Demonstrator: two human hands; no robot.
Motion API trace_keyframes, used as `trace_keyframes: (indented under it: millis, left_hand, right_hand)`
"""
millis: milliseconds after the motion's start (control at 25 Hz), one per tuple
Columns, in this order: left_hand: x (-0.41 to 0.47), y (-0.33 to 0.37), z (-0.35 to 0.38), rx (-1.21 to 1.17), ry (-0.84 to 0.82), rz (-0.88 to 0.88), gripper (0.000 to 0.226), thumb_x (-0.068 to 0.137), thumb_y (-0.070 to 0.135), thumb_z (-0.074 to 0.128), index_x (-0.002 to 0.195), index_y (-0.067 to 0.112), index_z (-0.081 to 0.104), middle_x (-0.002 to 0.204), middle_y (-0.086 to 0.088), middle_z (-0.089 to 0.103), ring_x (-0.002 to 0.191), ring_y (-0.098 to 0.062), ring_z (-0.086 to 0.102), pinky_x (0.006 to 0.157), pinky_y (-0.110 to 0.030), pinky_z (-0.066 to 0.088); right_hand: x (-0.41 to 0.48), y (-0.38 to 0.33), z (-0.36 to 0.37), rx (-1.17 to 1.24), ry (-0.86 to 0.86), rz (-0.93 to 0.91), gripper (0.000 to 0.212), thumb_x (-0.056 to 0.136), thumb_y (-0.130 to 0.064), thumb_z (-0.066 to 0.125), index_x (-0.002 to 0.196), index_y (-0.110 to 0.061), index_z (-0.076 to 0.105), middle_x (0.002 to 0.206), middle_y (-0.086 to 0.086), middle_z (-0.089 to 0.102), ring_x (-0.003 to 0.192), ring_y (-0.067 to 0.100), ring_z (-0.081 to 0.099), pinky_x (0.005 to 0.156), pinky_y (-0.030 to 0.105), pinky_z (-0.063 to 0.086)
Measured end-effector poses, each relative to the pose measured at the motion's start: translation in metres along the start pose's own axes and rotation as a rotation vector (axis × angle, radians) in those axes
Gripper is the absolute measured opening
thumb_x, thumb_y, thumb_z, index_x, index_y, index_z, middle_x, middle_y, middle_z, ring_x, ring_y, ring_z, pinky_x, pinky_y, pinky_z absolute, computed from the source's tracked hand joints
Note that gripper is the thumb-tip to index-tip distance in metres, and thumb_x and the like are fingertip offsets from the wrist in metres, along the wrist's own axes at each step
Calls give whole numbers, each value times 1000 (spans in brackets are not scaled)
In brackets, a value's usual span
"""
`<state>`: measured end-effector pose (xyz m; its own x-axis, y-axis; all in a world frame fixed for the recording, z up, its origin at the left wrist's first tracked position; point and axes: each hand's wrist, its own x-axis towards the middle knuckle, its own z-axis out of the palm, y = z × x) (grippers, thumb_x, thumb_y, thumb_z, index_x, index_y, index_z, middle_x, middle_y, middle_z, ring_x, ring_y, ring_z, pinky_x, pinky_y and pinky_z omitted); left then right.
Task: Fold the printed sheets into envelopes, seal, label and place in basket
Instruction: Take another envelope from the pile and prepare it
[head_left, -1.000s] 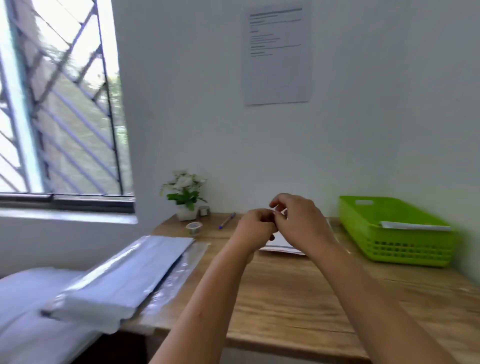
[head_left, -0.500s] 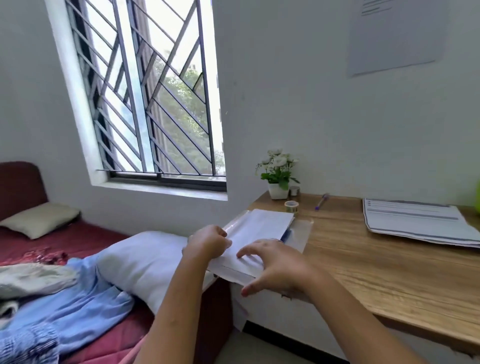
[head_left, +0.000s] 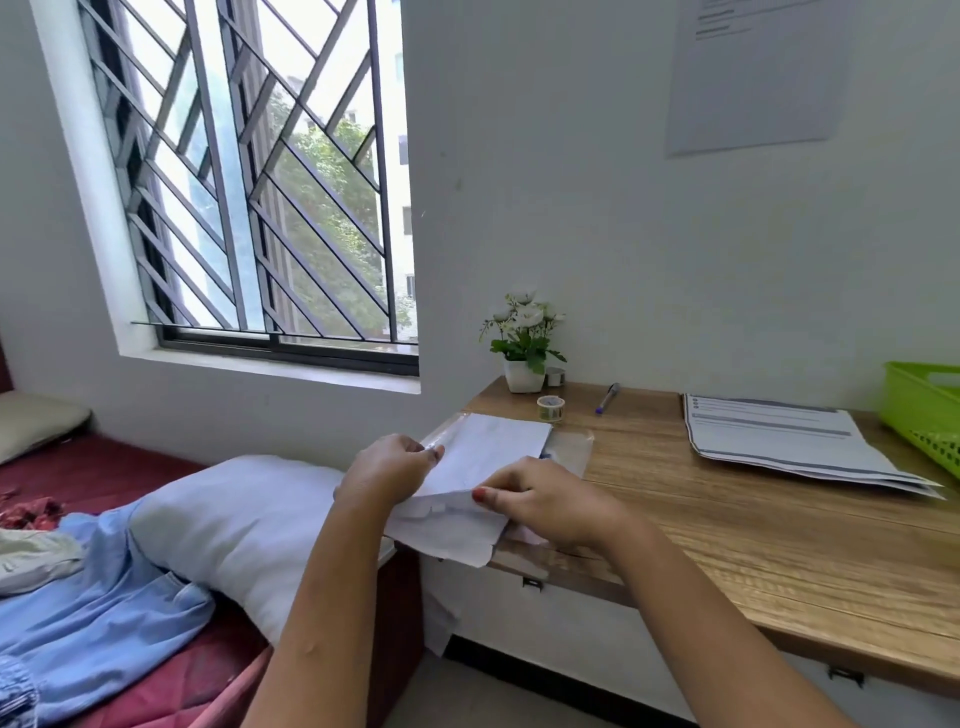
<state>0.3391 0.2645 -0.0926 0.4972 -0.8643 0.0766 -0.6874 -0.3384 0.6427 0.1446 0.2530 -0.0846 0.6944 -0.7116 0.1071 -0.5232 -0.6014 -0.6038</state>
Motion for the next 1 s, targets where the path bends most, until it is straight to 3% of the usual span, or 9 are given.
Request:
trace_keyframes:
  millis: [120, 320, 400, 480, 560, 680, 800, 920, 1000]
  left_hand:
    - [-6, 5, -2, -233, 100, 1, 45, 90, 52, 46, 117, 18, 59, 114, -6, 61, 108, -26, 53, 96, -40, 43]
    - [-25, 36, 7, -790, 475, 97, 43, 93, 47, 45, 128, 22, 47, 123, -8, 57, 101, -19, 49, 86, -32, 38]
    - [-35, 52, 16, -860, 468, 205, 50, 91, 49, 49, 135, 27, 38, 131, -10, 49, 114, -25, 48, 94, -37, 40]
    - [-46, 73, 25, -799, 431, 364, 63, 86, 46, 58, 141, 34, 29, 144, -6, 37, 130, -24, 37, 105, -42, 34]
    - [-57, 97, 38, -680, 380, 530, 77, 81, 46, 65, 144, 38, 21, 151, 1, 28, 136, -19, 27, 111, -42, 25]
    - [-79, 143, 60, -429, 339, 739, 94, 70, 65, 62, 144, 48, 6, 156, 10, 16, 144, -16, 12, 115, -45, 15]
    - [-99, 181, 91, -207, 244, 863, 88, 67, 73, 52, 135, 64, -2, 156, 16, 9, 145, -14, 4, 111, -53, 7]
    - [-108, 198, 127, -38, 61, 906, 72, 83, 58, 46, 139, 58, 2, 155, 12, 18, 145, -19, 11, 111, -59, 11]
    - [-110, 203, 148, 82, -90, 891, 68, 88, 53, 44, 142, 53, 3, 156, 10, 17, 144, -22, 12, 111, -60, 15]
  right_hand:
    - [1, 0, -2, 97, 75, 25, 31, 96, -35, 49, 99, -12, 70, 90, 2, 66, 83, 15, 57, 72, 31, 43]
    - [4, -1, -19, 327, 560, -22, 20, 95, -28, 53, 100, -19, 71, 81, -9, 66, 78, 21, 60, 68, 18, 44]
    - [-1, -1, -34, 596, 674, -31, 16, 95, -28, 53, 89, -25, 68, 82, -3, 66, 77, 27, 60, 73, 32, 52]
    - [-12, 0, -53, 890, 742, -50, 18, 96, -25, 53, 84, -24, 66, 83, 0, 68, 76, 19, 65, 69, 40, 59]
    - [-25, 3, -73, 1199, 812, -75, 19, 97, -20, 51, 83, -20, 64, 72, -4, 70, 62, 10, 68, 53, 30, 58]
    - [-54, 17, -98, 1463, 946, -76, 20, 98, -16, 49, 82, -18, 61, 65, -1, 69, 46, 11, 62, 40, 20, 48]
    - [-86, 44, -112, 1490, 1059, 24, 19, 100, -14, 45, 85, -15, 56, 67, 6, 59, 32, 9, 41, 32, 13, 28]
    - [-124, 79, -117, 1348, 976, 251, 14, 96, 0, 46, 96, -8, 56, 72, 12, 60, 42, 14, 52, 37, 21, 47]
    - [-151, 102, -118, 1137, 874, 434, 32, 89, 11, 49, 113, -10, 50, 74, 14, 62, 51, 18, 60, 44, 28, 56]
